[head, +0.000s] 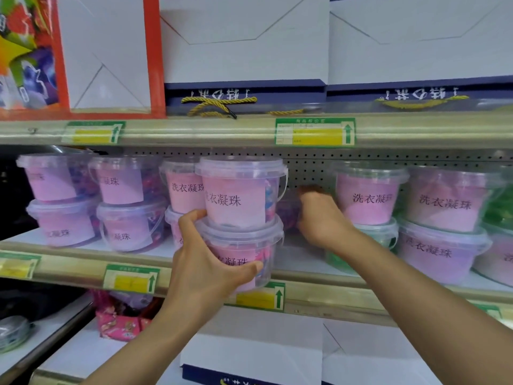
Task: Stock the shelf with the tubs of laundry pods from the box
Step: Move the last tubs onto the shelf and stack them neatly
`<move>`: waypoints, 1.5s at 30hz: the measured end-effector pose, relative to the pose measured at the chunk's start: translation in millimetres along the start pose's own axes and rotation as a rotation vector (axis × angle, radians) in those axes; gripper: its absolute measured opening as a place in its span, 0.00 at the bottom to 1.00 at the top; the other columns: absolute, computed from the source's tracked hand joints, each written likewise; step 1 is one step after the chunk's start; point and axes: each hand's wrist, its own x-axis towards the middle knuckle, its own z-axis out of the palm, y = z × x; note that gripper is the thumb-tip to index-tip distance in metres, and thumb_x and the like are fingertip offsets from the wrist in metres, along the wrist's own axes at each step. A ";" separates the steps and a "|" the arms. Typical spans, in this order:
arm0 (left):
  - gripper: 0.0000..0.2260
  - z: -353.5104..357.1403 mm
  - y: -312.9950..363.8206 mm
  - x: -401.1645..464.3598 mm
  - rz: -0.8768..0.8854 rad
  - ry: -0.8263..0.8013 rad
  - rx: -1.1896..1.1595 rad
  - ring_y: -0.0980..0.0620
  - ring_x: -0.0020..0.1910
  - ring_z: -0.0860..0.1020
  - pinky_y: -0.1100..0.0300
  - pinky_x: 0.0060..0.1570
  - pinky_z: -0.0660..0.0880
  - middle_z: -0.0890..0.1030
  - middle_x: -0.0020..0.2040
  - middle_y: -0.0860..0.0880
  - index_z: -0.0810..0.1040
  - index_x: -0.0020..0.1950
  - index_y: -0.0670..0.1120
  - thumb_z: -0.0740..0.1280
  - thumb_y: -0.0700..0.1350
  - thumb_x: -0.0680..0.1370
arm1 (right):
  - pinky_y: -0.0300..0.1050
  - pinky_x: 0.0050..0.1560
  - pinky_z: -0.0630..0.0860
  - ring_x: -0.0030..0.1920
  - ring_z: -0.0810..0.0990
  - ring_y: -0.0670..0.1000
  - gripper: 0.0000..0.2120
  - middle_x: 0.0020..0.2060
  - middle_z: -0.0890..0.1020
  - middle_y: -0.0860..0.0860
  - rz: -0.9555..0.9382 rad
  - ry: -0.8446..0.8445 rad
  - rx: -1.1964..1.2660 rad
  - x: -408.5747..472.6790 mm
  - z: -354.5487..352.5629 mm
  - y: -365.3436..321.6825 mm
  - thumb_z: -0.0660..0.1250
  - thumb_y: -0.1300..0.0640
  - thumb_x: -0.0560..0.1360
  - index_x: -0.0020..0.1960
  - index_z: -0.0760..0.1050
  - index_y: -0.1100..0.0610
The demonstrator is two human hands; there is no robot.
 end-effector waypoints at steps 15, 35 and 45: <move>0.41 -12.6 -2.4 -7.5 -0.004 0.014 -0.009 0.63 0.47 0.76 0.74 0.38 0.72 0.73 0.51 0.63 0.56 0.59 0.61 0.81 0.48 0.58 | 0.52 0.59 0.72 0.63 0.72 0.59 0.18 0.62 0.74 0.58 -0.080 -0.035 -0.412 54.6 20.7 -11.4 0.62 0.64 0.76 0.66 0.69 0.61; 0.42 -18.7 -3.1 -11.7 -0.016 0.040 0.029 0.65 0.46 0.74 0.75 0.34 0.70 0.71 0.50 0.64 0.55 0.59 0.61 0.81 0.47 0.58 | 0.50 0.57 0.72 0.63 0.71 0.60 0.18 0.61 0.72 0.59 -0.093 -0.107 -0.309 56.2 20.3 -11.0 0.66 0.59 0.75 0.63 0.71 0.64; 0.42 -19.4 -2.4 -11.0 -0.010 0.042 0.035 0.66 0.46 0.74 0.74 0.35 0.71 0.72 0.49 0.65 0.55 0.59 0.60 0.81 0.47 0.57 | 0.49 0.52 0.73 0.59 0.75 0.61 0.16 0.60 0.75 0.61 -0.055 -0.095 -0.342 59.0 15.6 -2.6 0.57 0.70 0.75 0.61 0.73 0.66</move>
